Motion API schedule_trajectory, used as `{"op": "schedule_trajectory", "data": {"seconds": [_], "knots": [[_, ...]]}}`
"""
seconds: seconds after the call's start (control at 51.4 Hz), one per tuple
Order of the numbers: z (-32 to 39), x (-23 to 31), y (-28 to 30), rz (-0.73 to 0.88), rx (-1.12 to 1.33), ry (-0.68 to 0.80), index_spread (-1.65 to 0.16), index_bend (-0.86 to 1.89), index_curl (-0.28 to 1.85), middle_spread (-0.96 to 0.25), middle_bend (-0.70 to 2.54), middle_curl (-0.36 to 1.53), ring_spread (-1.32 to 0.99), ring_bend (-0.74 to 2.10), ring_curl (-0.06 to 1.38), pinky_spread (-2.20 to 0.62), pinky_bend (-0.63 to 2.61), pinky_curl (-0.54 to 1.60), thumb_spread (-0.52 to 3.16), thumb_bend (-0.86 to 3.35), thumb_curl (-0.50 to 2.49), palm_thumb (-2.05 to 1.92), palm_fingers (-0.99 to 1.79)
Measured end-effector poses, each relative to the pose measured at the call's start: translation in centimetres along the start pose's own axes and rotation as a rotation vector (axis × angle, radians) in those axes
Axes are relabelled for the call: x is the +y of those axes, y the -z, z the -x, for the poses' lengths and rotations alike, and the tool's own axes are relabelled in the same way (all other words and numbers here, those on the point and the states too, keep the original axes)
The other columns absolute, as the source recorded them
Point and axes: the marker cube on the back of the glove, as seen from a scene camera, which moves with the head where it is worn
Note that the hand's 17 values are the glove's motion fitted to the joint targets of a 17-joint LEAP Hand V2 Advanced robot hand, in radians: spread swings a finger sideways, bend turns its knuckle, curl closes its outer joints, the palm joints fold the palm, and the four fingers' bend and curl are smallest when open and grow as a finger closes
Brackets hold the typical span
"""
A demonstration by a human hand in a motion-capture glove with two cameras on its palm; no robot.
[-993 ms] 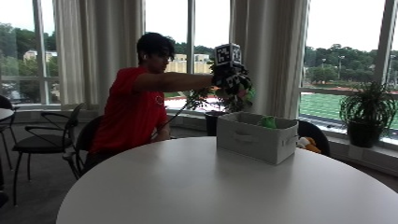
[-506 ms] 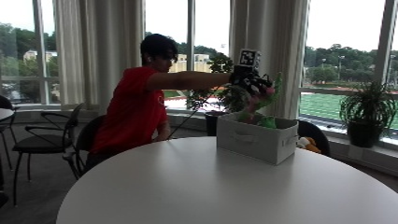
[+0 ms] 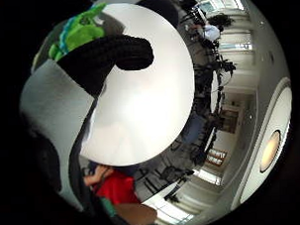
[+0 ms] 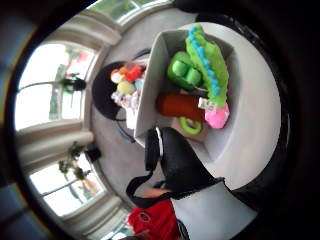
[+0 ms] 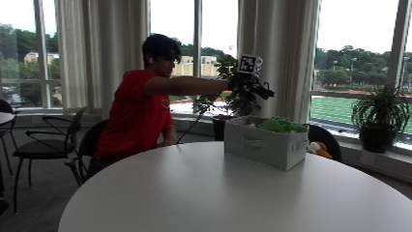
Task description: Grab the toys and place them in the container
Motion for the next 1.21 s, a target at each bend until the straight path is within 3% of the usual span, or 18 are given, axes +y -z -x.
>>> {"op": "schedule_trajectory", "data": {"seconds": [0.039,0.058,0.136,0.175,0.214,0.273,0.292,0.351,0.409,0.545,0.837,1.207], "knots": [[-1.7,0.8,-0.8,-0.017,-0.003,0.149,-0.39,0.12,0.29,-0.10,0.17,0.46,-0.08,0.72,0.36,0.00,1.48,0.39,1.20,-0.04,0.55,-0.03,-0.15],[-2.0,1.0,-1.1,-0.020,-0.011,0.147,-0.39,0.12,0.29,-0.10,0.17,0.46,-0.08,0.71,0.35,0.00,1.48,0.38,1.20,-0.04,0.53,-0.03,-0.14],[0.4,0.6,-1.8,0.003,-0.043,-0.247,-0.39,0.12,0.27,-0.10,0.17,0.44,-0.07,0.68,0.34,0.01,1.44,0.37,1.20,-0.04,0.50,-0.03,-0.13],[0.3,0.9,-2.4,0.007,-0.040,-0.313,-0.39,0.13,0.27,-0.09,0.17,0.44,-0.07,0.66,0.33,0.02,1.43,0.36,1.20,-0.04,0.48,-0.03,-0.13],[-0.2,1.6,-3.0,0.002,-0.050,-0.269,-0.39,0.12,0.26,-0.09,0.17,0.43,-0.07,0.65,0.33,0.02,1.42,0.36,1.19,-0.04,0.47,-0.03,-0.13],[-0.4,3.4,-4.0,-0.008,-0.103,-0.045,-0.39,0.12,0.26,-0.09,0.17,0.42,-0.06,0.64,0.32,0.03,1.40,0.35,1.19,-0.04,0.44,-0.04,-0.12],[-0.5,3.8,-4.4,-0.003,-0.111,-0.041,-0.39,0.13,0.25,-0.10,0.17,0.42,-0.06,0.63,0.32,0.03,1.39,0.35,1.19,-0.04,0.44,-0.04,-0.12],[-2.2,4.1,-5.9,0.030,-0.092,-0.277,-0.39,0.13,0.25,-0.10,0.17,0.41,-0.06,0.61,0.31,0.04,1.37,0.34,1.18,-0.04,0.42,-0.04,-0.12],[-4.4,5.1,-7.3,0.052,-0.084,-0.372,-0.39,0.13,0.25,-0.10,0.18,0.41,-0.06,0.59,0.30,0.05,1.33,0.33,1.18,-0.05,0.40,-0.05,-0.13],[-10.1,8.2,-9.8,0.057,-0.106,-0.422,-0.38,0.14,0.24,-0.10,0.17,0.39,-0.06,0.54,0.29,0.05,1.23,0.30,1.16,-0.05,0.37,-0.05,-0.14],[-12.2,14.2,-15.8,-0.095,-0.118,-0.498,-0.37,0.14,0.24,-0.11,0.11,0.32,-0.09,0.49,0.28,0.05,1.13,0.28,1.18,-0.04,0.32,-0.04,-0.16],[-14.2,20.2,-21.0,-0.075,-0.213,-0.509,-0.38,0.15,0.25,-0.11,0.12,0.26,-0.10,0.46,0.28,0.05,1.07,0.29,1.19,-0.04,0.30,-0.03,-0.13]]}}
